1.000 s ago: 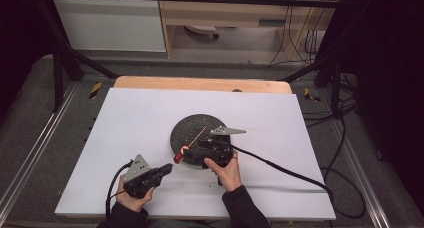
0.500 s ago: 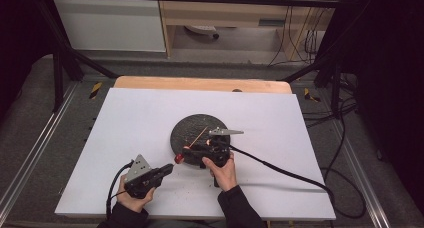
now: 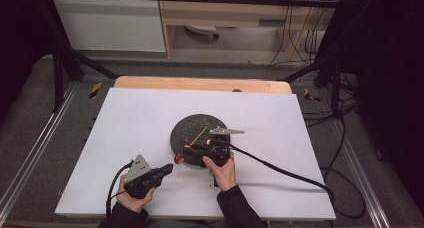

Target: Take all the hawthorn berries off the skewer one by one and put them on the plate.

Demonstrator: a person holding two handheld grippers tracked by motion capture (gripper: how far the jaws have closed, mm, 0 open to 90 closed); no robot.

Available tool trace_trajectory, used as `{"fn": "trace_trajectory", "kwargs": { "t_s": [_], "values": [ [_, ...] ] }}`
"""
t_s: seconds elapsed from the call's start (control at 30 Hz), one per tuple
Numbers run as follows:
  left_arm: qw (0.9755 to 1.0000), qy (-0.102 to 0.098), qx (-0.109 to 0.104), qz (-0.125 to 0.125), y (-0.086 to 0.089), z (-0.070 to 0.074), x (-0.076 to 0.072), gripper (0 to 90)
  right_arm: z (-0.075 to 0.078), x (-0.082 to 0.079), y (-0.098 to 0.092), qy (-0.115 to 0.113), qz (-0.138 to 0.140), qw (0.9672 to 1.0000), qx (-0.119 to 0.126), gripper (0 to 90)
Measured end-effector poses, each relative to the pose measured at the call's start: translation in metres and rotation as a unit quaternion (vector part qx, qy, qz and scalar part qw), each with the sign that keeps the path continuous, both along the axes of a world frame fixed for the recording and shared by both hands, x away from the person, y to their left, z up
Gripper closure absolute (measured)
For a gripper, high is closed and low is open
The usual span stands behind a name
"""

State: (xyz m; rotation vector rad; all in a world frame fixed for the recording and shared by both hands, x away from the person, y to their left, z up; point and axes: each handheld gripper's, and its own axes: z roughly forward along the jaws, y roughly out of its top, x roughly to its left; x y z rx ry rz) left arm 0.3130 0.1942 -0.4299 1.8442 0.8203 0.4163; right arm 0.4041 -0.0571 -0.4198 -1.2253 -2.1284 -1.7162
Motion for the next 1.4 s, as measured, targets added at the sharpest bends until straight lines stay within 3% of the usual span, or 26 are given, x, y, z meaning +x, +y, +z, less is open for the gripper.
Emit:
{"fn": "trace_trajectory", "kwargs": {
  "t_s": [0.4, 0.73, 1.4],
  "values": [
    [1.0000, -0.005, -0.004, -0.001, 0.001, 0.002, -0.001, 88.4, 0.011, 0.005, -0.007, -0.011, -0.013, 0.9998, -0.008, 61.5],
    [0.9999, -0.007, -0.007, -0.003, 0.001, 0.003, -0.002, 88.4, 0.026, 0.016, -0.024, -0.020, -0.040, 0.9990, -0.007, 61.7],
    [0.9999, -0.009, -0.007, -0.003, 0.001, 0.003, -0.003, 88.4, 0.044, 0.035, -0.046, -0.037, -0.089, 0.9952, -0.017, 62.1]
  ]
}}
